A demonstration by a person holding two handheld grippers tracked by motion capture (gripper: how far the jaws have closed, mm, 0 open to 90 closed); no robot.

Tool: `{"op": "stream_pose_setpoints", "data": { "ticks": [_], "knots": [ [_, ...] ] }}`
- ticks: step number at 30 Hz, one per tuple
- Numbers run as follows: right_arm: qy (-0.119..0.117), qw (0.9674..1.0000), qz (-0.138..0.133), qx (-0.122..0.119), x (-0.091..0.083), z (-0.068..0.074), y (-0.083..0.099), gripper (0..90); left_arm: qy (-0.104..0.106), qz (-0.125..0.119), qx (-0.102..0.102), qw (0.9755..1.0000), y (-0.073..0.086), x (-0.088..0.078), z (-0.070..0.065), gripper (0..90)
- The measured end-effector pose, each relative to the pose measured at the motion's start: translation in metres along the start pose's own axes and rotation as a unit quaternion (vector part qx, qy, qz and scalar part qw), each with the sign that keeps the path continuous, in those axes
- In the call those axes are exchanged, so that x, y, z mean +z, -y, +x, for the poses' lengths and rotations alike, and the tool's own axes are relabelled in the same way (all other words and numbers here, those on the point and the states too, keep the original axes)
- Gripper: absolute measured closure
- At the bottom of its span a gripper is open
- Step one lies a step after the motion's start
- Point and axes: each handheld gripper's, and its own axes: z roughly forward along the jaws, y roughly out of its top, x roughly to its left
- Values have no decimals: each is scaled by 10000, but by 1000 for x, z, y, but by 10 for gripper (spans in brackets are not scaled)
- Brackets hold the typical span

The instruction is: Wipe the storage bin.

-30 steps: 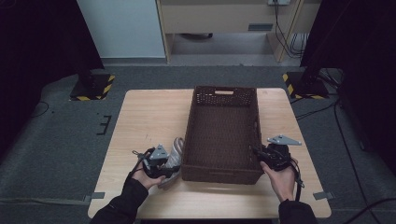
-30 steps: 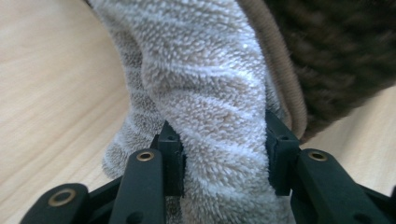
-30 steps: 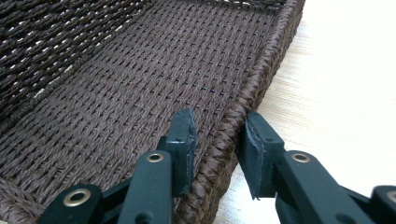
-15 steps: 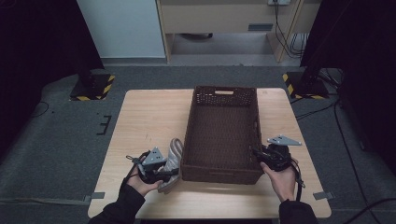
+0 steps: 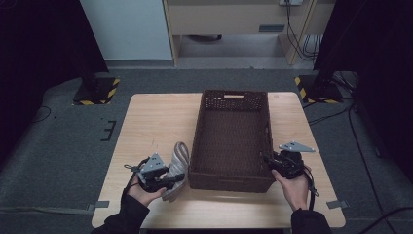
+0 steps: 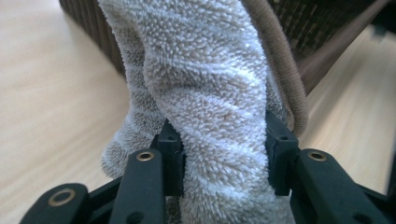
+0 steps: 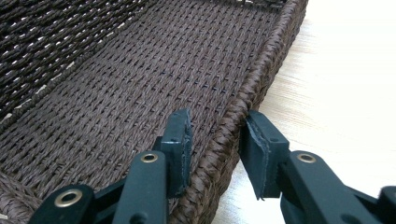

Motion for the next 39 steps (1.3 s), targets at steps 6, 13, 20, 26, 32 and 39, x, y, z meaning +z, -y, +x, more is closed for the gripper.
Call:
{"op": "stream_pose_setpoints", "data": {
  "ticks": [6,13,20,26,32,39],
  "knots": [
    [1,10000,4,-6,0,0,0,638,-89,54,134,9999,-1,5,-12,584],
    [-25,10000,21,13,1,-1,0,638,-195,549,244,9980,12,21,-11,584],
    [-33,10000,16,42,1,-2,0,637,-315,1047,137,9939,23,34,-8,584],
    [-44,10000,20,1,1,-3,-1,613,-564,661,-270,9959,16,16,6,586],
    [-43,9999,-120,40,-3,-5,-3,534,-1085,250,-683,9914,11,-3,28,581],
    [-4,9996,-285,6,-8,-10,-5,470,-1554,254,-931,9831,15,-14,50,576]
  ]
}}
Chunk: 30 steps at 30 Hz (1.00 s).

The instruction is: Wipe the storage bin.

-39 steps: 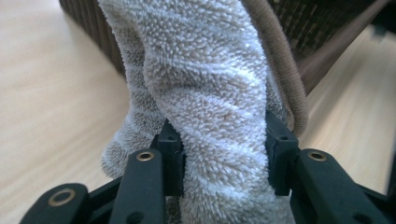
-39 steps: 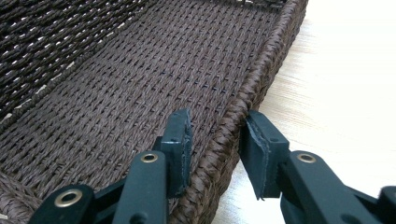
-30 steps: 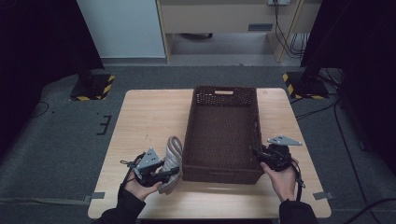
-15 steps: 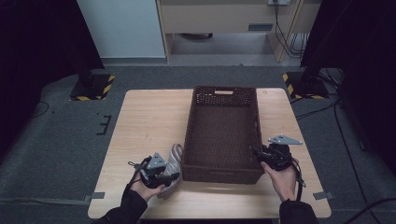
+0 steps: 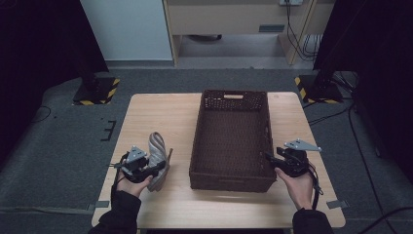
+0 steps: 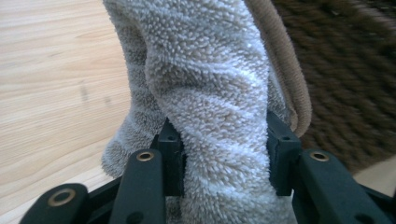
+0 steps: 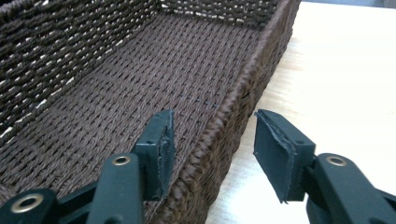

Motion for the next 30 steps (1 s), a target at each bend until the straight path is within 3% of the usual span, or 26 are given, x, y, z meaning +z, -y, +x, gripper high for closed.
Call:
{"op": "stream_pose_setpoints", "data": {
  "ticks": [11,23,30],
  "knots": [
    [54,9999,-102,15,-2,-3,-1,416,-613,151,-285,9976,5,1,38,572],
    [44,9999,-130,-48,-1,-1,-1,389,-1065,677,-248,9917,15,15,54,547],
    [63,9999,-111,-84,0,-1,-1,385,-1032,827,-91,9912,18,24,53,473]
  ]
}}
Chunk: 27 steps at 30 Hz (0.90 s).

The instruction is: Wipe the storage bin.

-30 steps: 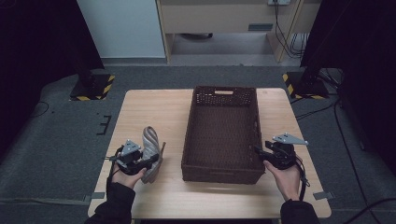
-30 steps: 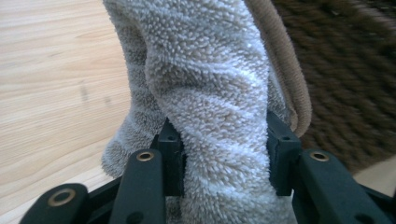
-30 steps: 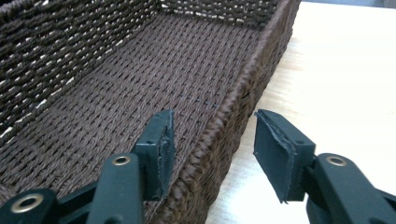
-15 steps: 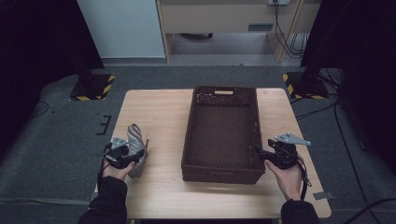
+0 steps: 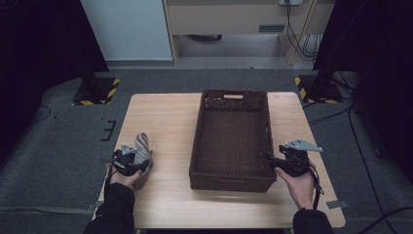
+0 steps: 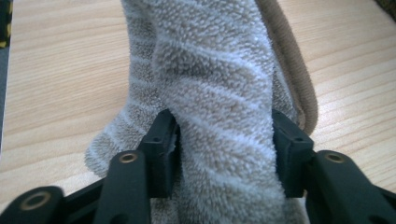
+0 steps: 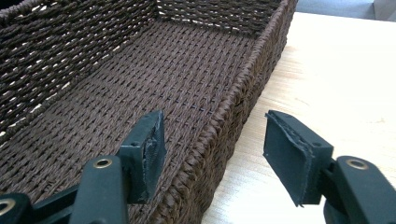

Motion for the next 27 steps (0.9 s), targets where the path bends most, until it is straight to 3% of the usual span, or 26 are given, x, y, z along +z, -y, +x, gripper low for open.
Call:
{"op": "stream_pose_setpoints", "data": {
  "ticks": [6,13,23,27],
  "knots": [
    [-9,10000,-3,29,0,0,-1,387,50,-131,-104,9998,-2,-4,0,399],
    [-65,9999,-79,56,-4,2,-4,389,33,-546,-170,9984,-9,-21,-3,327],
    [-83,9999,-90,-10,-4,3,-5,414,345,-1012,-95,9942,-20,-43,-14,376],
    [-128,9999,-70,-82,-3,6,-6,434,481,-1092,7,9929,-24,-47,-22,403]
  ]
}}
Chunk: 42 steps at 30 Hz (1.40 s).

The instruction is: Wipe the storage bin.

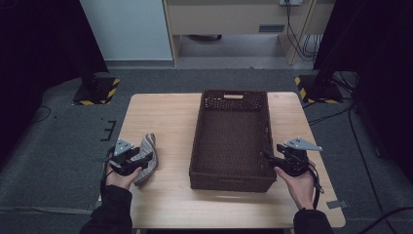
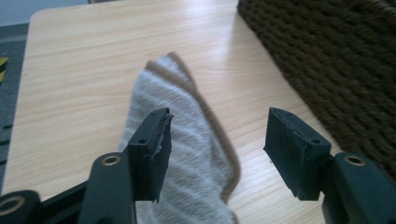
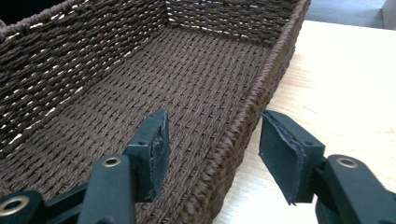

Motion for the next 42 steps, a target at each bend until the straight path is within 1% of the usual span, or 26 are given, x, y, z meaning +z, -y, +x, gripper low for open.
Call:
{"op": "stream_pose_setpoints", "data": {
  "ticks": [2,5,6,10,12,13,14,15,16,17,19,20,22,24,25,26,30,31,33,34,35,37,38,41,42],
  "knots": [
    [-5,10000,32,7,1,2,0,441,85,-64,21,9999,-2,0,-5,401],
    [-21,9999,126,-31,3,3,1,462,184,-97,105,9997,-5,-1,-13,400],
    [7,9999,131,-33,4,4,1,470,218,-112,109,9996,-6,-1,-15,401],
    [82,9997,223,-62,8,3,2,493,355,-72,179,9992,-8,2,-25,389],
    [137,9995,271,-107,11,2,3,509,361,-46,296,9989,-10,3,-30,389],
    [137,9994,305,-91,12,2,3,519,416,-164,404,9982,-10,4,-32,392],
    [147,9993,334,-89,13,2,4,529,475,-248,458,9975,-12,4,-33,417],
    [162,9991,368,-97,14,2,4,539,478,-252,441,9976,-13,4,-34,427],
    [177,9989,406,-130,15,2,4,548,438,-243,486,9976,-14,4,-35,426],
    [183,9988,427,-119,16,2,4,557,393,-222,448,9980,-15,4,-36,419],
    [183,9987,448,-132,17,2,5,582,254,-44,257,9993,-16,4,-38,365],
    [197,9986,466,-160,18,2,5,599,255,-44,243,9994,-17,5,-39,367],
    [212,9984,495,-168,19,2,5,622,261,-57,296,9992,-18,6,-40,373],
    [180,9987,456,-167,20,1,6,640,325,-83,322,9989,-20,7,-43,386],
    [138,9988,460,-126,20,1,6,649,364,-126,322,9987,-21,7,-44,394],
    [110,9989,442,-130,21,0,7,656,391,-159,316,9986,-23,8,-46,392],
    [35,9989,419,-188,21,0,7,669,452,-261,401,9978,-29,9,-54,388],
    [18,9989,420,-209,22,-1,6,669,495,-276,407,9976,-31,9,-57,388],
    [-38,9991,368,-185,23,-1,6,669,719,-265,352,9964,-35,12,-62,374],
    [-81,9992,355,-190,24,-1,7,669,778,-276,361,9959,-36,13,-66,369],
    [-97,9992,338,-176,25,0,6,669,794,-277,409,9956,-38,14,-69,370],
    [-135,9992,328,-207,27,1,6,669,872,-267,467,9947,-41,17,-77,375],
    [-155,9992,319,-179,28,3,5,669,923,-231,507,9942,-41,19,-81,388],
    [-231,9991,299,-193,30,5,4,669,994,-101,633,9930,-42,26,-92,427],
    [-251,9991,295,-186,31,6,4,669,1045,-54,633,9925,-41,28,-95,448]
  ]
}}
